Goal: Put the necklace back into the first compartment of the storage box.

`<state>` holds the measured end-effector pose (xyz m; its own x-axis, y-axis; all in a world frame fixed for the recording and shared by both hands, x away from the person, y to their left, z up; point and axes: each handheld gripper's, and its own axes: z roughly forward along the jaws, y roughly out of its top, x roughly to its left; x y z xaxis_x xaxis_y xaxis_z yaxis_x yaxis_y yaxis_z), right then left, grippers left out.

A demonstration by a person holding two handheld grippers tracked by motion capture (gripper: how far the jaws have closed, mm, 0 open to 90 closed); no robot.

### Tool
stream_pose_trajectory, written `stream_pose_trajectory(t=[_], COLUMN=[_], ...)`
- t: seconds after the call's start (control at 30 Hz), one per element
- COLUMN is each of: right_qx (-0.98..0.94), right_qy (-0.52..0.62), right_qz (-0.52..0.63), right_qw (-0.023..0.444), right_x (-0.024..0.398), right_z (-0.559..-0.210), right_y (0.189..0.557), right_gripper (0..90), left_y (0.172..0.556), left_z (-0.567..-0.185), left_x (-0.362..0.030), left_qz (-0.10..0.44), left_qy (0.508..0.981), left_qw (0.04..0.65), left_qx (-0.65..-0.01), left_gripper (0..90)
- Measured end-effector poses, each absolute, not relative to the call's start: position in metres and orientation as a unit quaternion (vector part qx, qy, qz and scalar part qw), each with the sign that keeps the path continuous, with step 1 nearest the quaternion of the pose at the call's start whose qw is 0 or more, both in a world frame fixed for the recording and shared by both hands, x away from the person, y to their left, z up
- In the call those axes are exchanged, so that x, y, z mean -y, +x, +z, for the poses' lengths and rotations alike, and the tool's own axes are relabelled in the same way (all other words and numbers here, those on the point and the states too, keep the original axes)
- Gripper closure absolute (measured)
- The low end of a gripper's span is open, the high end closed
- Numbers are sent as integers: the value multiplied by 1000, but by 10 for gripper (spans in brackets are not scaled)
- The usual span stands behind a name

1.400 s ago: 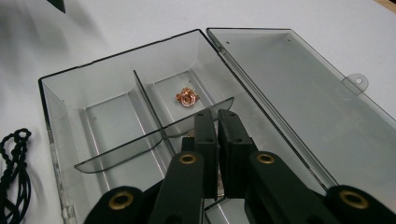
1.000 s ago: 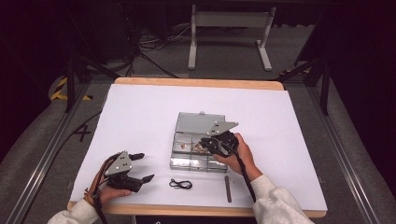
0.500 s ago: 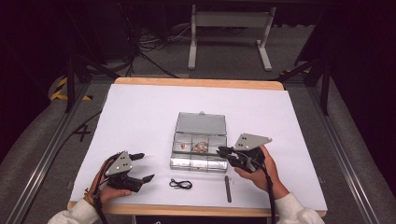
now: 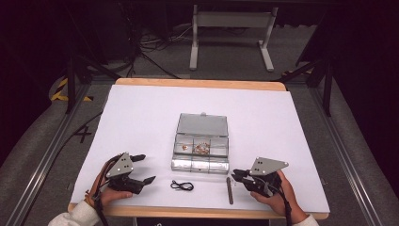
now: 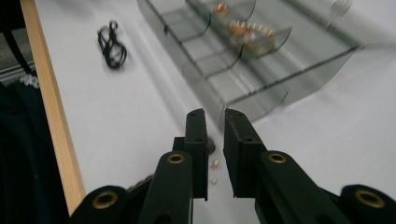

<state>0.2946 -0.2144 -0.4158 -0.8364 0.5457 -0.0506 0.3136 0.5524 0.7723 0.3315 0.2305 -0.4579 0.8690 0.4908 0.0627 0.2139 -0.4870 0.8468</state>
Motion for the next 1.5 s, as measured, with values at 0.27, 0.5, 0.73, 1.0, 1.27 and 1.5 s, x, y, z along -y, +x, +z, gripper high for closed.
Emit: stream_pose_trajectory(t=[0.27, 0.5, 0.73, 1.0, 1.27, 1.5], right_qx=[-876, -869, -862, -861, -862, -864], right_qy=[258, 285, 301, 294, 296, 288], right_qz=[391, 390, 395, 402, 397, 393], right_qw=[113, 109, 106, 106, 107, 123], right_x=[212, 215, 217, 215, 211, 211], right_z=[-438, -444, -448, -445, -449, -449], right_y=[299, 308, 314, 312, 316, 314], right_gripper=[786, 791, 810, 810, 825, 868], left_y=[332, 331, 332, 332, 332, 331], left_z=[-458, -458, -458, -458, -458, -458], left_x=[-230, -230, -230, -230, -229, -229], left_qz=[150, 151, 149, 149, 149, 150], left_qy=[851, 852, 853, 853, 853, 853], left_qw=[460, 458, 457, 457, 457, 456], left_qx=[-205, -204, -204, -203, -204, -205], left_gripper=[170, 170, 170, 169, 168, 167])
